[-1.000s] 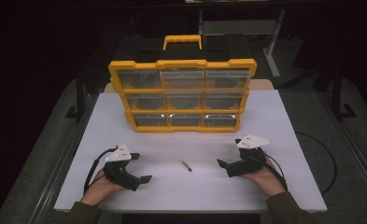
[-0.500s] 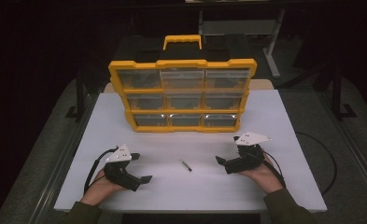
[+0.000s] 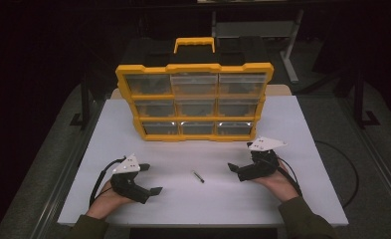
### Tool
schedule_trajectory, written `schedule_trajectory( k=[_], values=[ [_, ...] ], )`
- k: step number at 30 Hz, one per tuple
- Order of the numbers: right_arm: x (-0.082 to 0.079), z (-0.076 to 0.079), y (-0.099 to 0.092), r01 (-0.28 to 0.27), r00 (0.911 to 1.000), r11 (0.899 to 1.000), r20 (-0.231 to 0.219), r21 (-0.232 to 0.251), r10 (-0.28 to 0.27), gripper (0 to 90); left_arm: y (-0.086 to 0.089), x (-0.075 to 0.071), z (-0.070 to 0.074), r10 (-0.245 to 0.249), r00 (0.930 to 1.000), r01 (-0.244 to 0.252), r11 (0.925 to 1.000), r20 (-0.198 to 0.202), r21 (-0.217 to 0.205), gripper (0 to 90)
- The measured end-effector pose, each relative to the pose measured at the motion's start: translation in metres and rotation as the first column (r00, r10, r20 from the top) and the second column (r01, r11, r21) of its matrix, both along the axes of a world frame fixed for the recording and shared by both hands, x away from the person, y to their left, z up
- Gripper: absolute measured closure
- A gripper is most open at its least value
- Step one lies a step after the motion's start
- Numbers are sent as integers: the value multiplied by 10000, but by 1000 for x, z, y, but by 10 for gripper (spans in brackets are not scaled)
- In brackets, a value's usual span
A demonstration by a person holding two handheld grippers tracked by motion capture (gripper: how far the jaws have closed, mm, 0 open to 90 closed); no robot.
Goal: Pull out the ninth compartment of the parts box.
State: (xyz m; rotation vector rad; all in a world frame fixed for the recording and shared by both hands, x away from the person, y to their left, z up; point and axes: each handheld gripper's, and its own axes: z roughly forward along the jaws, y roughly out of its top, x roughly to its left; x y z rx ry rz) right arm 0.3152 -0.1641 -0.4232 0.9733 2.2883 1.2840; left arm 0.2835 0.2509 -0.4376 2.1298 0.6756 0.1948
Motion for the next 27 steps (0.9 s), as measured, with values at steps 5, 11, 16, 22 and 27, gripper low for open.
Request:
schedule_trajectory(
  k=[5,11,16,22,27],
  values=[
    [3,0,3,32,9999,10000,-131,63,-31,0,0,1,0,51,10000,-51,10000,-16,-42,27],
    [6,1,4,-69,10000,10000,-44,-5,69,0,1,2,0,78,9999,-79,10000,-118,-52,25],
    [8,1,7,-105,9999,9999,-43,-46,105,0,1,2,0,104,9999,-105,9999,-138,-15,14],
    [10,0,9,-165,9999,9998,-34,-67,164,0,1,1,0,196,9998,-196,9998,1,-99,13],
    [12,0,11,-155,9999,9999,-36,15,155,0,0,0,0,146,9999,-146,9999,51,-26,12]
  ],
)
